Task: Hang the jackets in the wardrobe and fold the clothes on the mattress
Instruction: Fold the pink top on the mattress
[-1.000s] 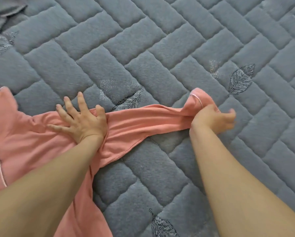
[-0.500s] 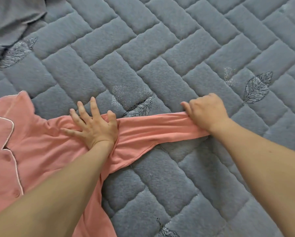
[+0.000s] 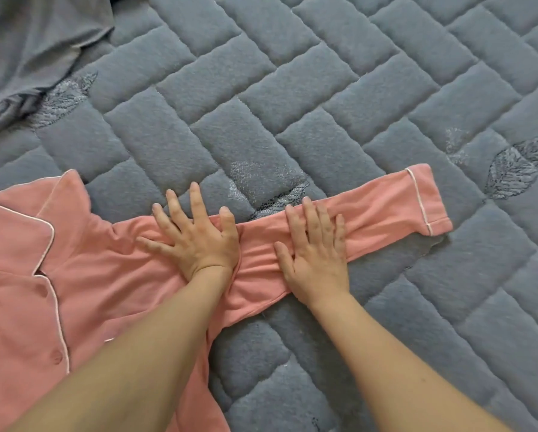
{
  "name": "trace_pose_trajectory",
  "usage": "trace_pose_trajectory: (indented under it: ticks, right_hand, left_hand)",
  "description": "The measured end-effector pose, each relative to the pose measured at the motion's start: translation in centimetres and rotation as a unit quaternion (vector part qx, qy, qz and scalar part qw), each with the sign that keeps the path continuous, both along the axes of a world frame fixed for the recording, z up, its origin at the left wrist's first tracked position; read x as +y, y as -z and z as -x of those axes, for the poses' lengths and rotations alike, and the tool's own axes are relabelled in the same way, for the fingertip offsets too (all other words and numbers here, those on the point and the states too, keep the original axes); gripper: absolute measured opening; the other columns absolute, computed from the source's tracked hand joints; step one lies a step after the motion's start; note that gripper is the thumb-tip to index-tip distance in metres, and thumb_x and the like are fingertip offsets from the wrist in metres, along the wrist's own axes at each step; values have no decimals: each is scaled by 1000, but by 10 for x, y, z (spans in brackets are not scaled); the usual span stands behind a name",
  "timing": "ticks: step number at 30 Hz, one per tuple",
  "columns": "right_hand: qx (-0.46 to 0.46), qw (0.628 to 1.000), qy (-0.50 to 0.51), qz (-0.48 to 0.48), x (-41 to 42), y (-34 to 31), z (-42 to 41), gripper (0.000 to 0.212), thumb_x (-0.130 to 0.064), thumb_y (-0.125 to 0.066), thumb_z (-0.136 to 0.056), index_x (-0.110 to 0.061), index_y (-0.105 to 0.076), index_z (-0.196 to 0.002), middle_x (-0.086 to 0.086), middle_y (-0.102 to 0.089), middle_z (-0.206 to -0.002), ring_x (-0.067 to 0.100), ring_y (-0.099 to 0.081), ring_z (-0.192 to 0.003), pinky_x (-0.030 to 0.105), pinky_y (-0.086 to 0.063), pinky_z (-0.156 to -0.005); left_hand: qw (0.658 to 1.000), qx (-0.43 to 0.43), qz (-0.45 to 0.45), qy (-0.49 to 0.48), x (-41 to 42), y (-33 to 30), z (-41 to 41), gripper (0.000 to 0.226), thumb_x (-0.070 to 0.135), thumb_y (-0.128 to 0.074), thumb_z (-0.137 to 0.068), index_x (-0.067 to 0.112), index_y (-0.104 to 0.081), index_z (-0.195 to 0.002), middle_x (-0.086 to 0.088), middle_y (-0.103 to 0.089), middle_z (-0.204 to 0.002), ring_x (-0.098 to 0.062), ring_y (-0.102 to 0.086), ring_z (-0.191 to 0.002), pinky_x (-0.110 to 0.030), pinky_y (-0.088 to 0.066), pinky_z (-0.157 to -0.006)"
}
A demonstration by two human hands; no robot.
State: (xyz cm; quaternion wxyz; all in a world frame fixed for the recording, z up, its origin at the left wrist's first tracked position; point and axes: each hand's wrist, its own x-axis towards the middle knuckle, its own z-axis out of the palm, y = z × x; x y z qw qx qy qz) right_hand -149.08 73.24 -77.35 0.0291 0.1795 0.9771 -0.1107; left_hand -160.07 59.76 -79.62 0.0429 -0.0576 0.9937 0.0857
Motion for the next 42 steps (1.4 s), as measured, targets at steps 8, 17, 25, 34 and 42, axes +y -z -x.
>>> trace_pose_trajectory:
  ticks: [8,17,25,34,42]
  right_hand:
    - [-13,1000,25,1,8,13,6,69,-51,-33,-83,-34,-32,-150,1,-16,-163,22,-5,-151,49,7,-119]
    - [101,994,51,15,48,-30,46,18,-36,-50,-96,-21,-45,-87,10,-56,-99,32,-53,-102,46,-28,-90]
    - [134,978,154,-47,54,19,32,43,-47,-49,-95,-19,-54,-127,11,-48,-133,32,-39,-126,51,-17,-117]
    - [310,872,373,67,88,-11,25,58,-37,-53,-92,-1,-47,-138,20,-47,-138,35,-43,-130,40,-26,-109]
    - [2,918,393,57,170,-32,-9,45,-43,-47,-99,-2,-50,-117,27,-56,-125,43,-50,-119,48,-35,-97]
  left_hand:
    - [999,-33,-16,40,-3,-8,3,70,58,-13,-87,40,-21,-154,-7,-15,-164,-29,-7,-151,-73,10,-109]
    - [965,39,44,257,-79,-47,49,24,29,-44,-98,8,-54,-96,-19,-61,-105,-38,-50,-101,-49,-33,-90]
    - [966,14,-21,258,7,-14,-41,69,59,-21,-91,32,-26,-154,-4,-17,-161,-25,-3,-151,-56,18,-116]
    - [972,8,29,232,15,-7,-43,75,59,-29,-85,30,-31,-154,-7,-21,-163,-31,-11,-152,-68,0,-116]
    - [972,27,17,231,13,-1,-41,75,59,-34,-84,28,-35,-152,-9,-26,-161,-33,-16,-150,-69,-3,-115]
